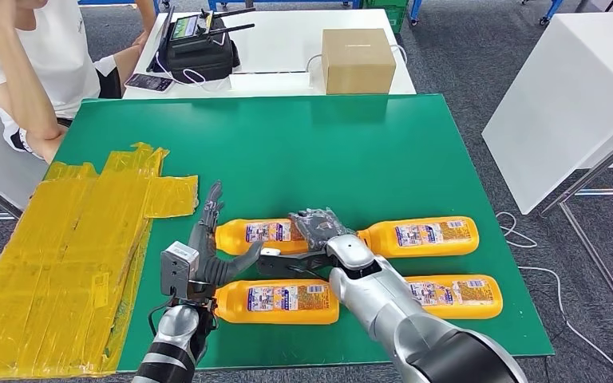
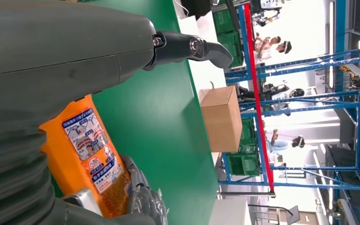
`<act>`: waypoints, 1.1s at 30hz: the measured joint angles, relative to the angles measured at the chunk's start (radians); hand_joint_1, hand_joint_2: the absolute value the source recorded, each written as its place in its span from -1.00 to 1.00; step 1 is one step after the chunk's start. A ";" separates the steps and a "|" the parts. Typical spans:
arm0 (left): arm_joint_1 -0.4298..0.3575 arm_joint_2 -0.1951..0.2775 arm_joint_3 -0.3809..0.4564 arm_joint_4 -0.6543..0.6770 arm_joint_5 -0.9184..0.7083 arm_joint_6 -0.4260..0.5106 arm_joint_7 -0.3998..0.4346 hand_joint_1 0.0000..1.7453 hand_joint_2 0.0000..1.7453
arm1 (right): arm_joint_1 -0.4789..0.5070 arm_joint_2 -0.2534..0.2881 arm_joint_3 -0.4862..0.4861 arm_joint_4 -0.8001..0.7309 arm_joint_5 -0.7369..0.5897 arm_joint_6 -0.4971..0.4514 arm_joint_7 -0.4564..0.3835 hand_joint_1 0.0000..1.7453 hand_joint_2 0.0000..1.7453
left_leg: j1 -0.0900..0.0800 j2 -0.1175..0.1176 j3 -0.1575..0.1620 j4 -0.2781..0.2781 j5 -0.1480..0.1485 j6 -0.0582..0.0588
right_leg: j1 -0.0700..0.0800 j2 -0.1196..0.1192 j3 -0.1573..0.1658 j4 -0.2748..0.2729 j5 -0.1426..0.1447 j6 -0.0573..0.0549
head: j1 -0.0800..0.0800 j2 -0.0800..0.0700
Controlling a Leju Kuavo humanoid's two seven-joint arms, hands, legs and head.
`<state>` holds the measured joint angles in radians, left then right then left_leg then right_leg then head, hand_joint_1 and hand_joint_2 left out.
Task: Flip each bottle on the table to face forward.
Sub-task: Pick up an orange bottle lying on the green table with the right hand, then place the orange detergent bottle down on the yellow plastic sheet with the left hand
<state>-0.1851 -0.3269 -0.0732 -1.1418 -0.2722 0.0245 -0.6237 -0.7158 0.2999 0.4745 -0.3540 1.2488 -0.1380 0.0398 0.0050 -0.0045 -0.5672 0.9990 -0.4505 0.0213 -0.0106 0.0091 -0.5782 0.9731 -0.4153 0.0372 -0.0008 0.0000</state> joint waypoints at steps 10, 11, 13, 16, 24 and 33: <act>0.008 0.000 0.000 -0.009 -0.003 0.010 0.003 -1.00 1.00 | 0.007 -0.035 -0.228 -0.050 -0.237 -0.283 -0.087 1.00 1.00 | 0.000 -0.001 -0.001 0.000 0.000 0.000 | 0.000 0.000 0.000 0.000 0.000 0.000 | 0.000 0.000; 0.009 0.000 0.000 -0.011 -0.004 0.012 0.002 -1.00 1.00 | 0.010 -0.039 -0.263 -0.061 -0.267 -0.290 -0.115 1.00 1.00 | 0.000 -0.001 -0.001 0.000 0.000 0.000 | 0.000 0.000 0.000 0.000 0.000 0.000 | 0.000 0.000; 0.010 0.000 0.000 -0.012 -0.004 0.014 0.000 -1.00 1.00 | 0.017 -0.045 -0.329 -0.082 -0.314 -0.297 -0.160 1.00 1.00 | 0.000 -0.001 -0.001 0.000 0.000 0.000 | 0.000 0.000 0.000 0.000 0.000 0.000 | 0.000 0.000; 0.011 0.000 0.000 -0.013 -0.004 0.016 -0.002 -1.00 1.00 | 0.027 -0.051 -0.408 -0.107 -0.345 -0.298 -0.189 1.00 1.00 | 0.000 -0.001 -0.001 0.000 0.000 0.000 | 0.000 0.000 0.000 0.000 0.000 0.000 | 0.000 0.000; 0.011 0.000 0.000 -0.013 -0.004 0.018 -0.005 -1.00 1.00 | 0.043 -0.056 -0.490 -0.135 -0.385 -0.294 -0.218 1.00 1.00 | 0.000 -0.001 -0.001 0.000 0.000 0.000 | 0.000 0.000 0.000 0.000 0.000 0.000 | 0.000 0.000; 0.016 0.000 0.000 -0.024 -0.004 0.021 -0.008 -1.00 1.00 | 0.108 -0.035 -0.565 -0.231 -0.587 -0.122 -0.389 1.00 1.00 | 0.000 -0.001 -0.001 0.000 0.000 0.000 | 0.000 0.000 0.000 0.000 0.000 0.000 | 0.000 0.000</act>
<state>-0.1689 -0.3265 -0.0729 -1.1654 -0.2762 0.0458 -0.6313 -0.6081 0.2645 -0.0908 -0.5854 0.6614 -0.2600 -0.3496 0.0049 -0.0053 -0.5685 0.9991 -0.4506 0.0214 -0.0108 0.0087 -0.5783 0.9731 -0.4153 0.0373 -0.0010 0.0000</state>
